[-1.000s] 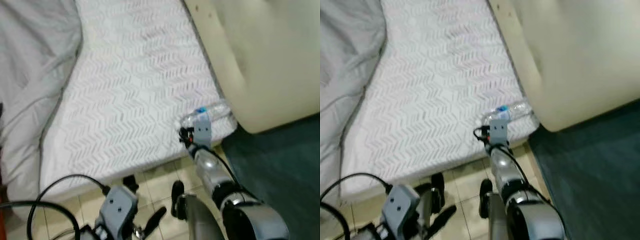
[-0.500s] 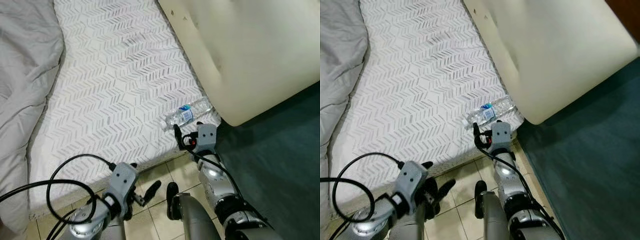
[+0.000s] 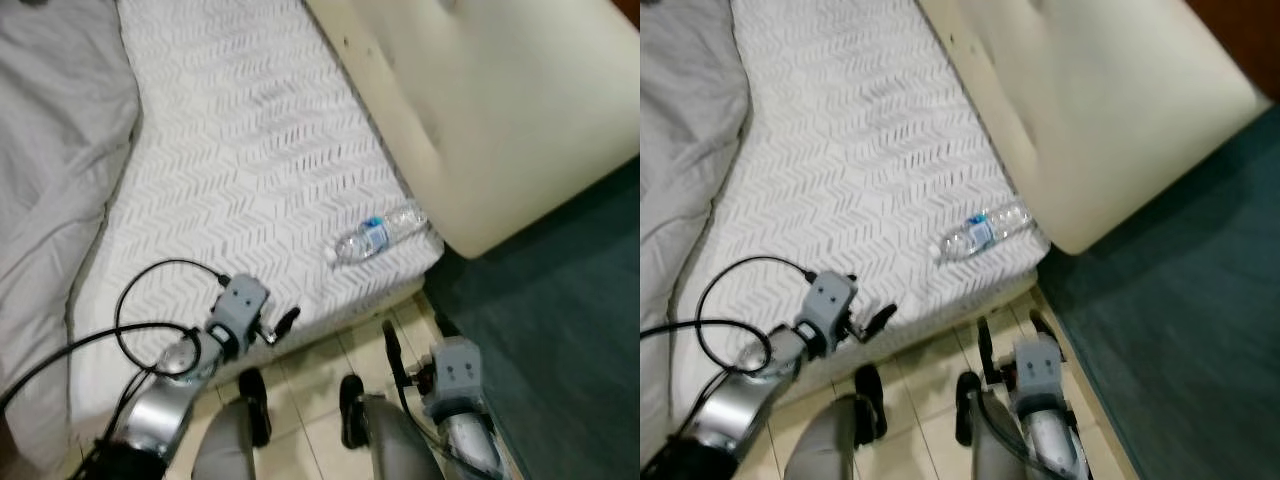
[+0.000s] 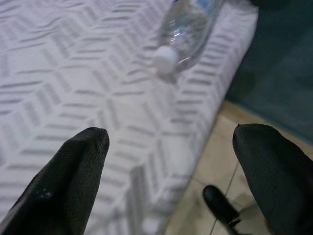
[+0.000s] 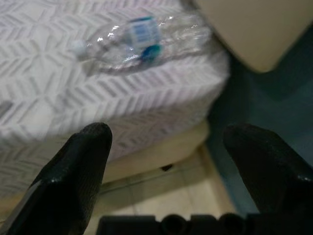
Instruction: Clean up the room
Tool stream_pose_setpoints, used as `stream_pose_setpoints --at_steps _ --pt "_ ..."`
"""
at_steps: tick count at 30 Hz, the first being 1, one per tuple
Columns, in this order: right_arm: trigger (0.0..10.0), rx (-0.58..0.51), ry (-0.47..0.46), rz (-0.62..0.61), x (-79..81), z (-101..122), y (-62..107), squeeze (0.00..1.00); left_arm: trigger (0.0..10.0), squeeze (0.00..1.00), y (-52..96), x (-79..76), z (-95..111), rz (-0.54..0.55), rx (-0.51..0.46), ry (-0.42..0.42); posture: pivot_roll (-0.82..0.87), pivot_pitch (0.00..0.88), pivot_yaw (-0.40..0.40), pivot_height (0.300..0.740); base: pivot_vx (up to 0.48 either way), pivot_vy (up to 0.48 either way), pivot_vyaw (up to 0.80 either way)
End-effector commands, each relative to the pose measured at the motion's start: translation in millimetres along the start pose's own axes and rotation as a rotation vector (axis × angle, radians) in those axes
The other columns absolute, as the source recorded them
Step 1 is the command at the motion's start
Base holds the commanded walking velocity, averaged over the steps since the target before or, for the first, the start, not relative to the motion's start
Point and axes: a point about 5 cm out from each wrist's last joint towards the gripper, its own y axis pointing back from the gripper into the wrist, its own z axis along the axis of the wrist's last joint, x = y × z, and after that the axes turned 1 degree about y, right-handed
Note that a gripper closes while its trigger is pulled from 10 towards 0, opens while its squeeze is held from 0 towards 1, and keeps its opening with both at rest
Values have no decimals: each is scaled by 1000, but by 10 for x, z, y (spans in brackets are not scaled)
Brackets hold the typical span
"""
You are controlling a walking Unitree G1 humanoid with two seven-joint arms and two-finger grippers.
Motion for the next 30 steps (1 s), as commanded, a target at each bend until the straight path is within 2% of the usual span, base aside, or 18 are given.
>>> stream_pose_setpoints --at_steps 1,2,4,7,8,9,10,18,24,27,30 --pt "10000 3 -9 -20 9 91 72 0 10000 1000 -21 -58 -152 -16 45 5 -238 403 -17 740 0 0 -788" --pt "10000 3 -9 -20 9 91 72 0 10000 1000 -21 -58 -152 -16 45 5 -238 403 -17 740 0 0 -788" --pt "10000 24 -16 -11 51 115 179 0 10000 1000 -140 -15 -137 -7 36 26 -267 402 -7 740 0 0 -775" --pt "10000 43 -32 -9 83 128 234 0 10000 1000 -200 15 -124 -4 29 36 -282 411 1 740 0 0 -771" --pt "10000 66 -50 -7 121 142 297 0 10000 137 -271 43 -115 10 36 10 -299 423 12 740 0 0 -769" --pt "10000 66 -50 -7 121 142 297 0 10000 137 -271 43 -115 10 36 10 -299 423 12 740 0 0 -769" --pt "10000 73 -54 -9 134 143 317 0 10000 0 -293 57 -114 18 41 -5 -300 425 14 740 0 0 -769" --pt "10000 121 -108 6 228 136 377 0 10000 0 -384 192 -77 95 46 -114 -326 437 39 740 0 0 -763" --pt "10000 143 -143 6 278 133 452 0 10000 0 -510 310 105 184 51 -224 -362 455 64 740 0 0 -750" --pt "10000 140 -157 13 307 167 488 0 10000 0 -551 299 152 191 46 -226 -385 472 70 740 0 0 -754" --pt "10000 132 -171 36 368 268 640 0 10000 0 -648 240 290 177 18 -218 -421 530 77 740 0 0 -754"
